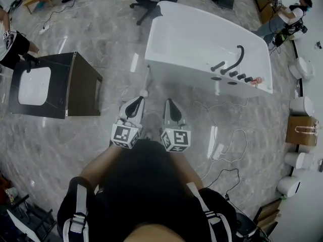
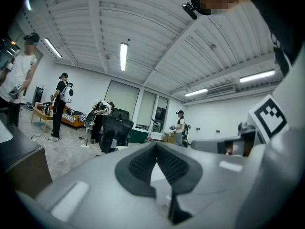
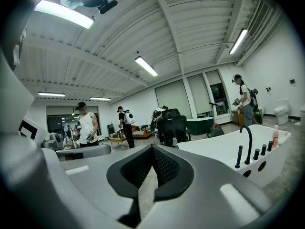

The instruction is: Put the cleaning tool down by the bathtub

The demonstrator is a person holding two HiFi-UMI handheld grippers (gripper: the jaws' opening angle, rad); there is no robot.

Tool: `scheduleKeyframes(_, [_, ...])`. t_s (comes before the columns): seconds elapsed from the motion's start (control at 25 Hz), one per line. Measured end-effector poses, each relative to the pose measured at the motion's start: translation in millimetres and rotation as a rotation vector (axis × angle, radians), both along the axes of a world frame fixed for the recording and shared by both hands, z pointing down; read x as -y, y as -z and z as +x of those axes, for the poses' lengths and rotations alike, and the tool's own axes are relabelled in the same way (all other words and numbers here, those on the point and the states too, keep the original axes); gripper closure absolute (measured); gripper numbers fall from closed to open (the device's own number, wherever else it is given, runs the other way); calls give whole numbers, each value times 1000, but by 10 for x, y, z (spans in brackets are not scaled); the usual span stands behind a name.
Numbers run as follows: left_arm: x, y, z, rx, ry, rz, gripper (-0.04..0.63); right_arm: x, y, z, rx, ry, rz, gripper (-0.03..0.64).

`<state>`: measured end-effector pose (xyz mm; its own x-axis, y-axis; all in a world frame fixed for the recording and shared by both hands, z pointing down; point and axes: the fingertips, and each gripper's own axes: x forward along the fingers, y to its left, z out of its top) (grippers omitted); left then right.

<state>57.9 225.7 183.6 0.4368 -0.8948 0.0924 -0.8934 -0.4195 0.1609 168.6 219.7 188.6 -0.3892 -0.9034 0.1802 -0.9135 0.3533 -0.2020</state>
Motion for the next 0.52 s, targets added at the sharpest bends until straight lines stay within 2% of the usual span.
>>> scheduleKeyframes(0.52, [-7,-48,-33,4,22,0,586,-10,-35,33,-15,7,-7,618])
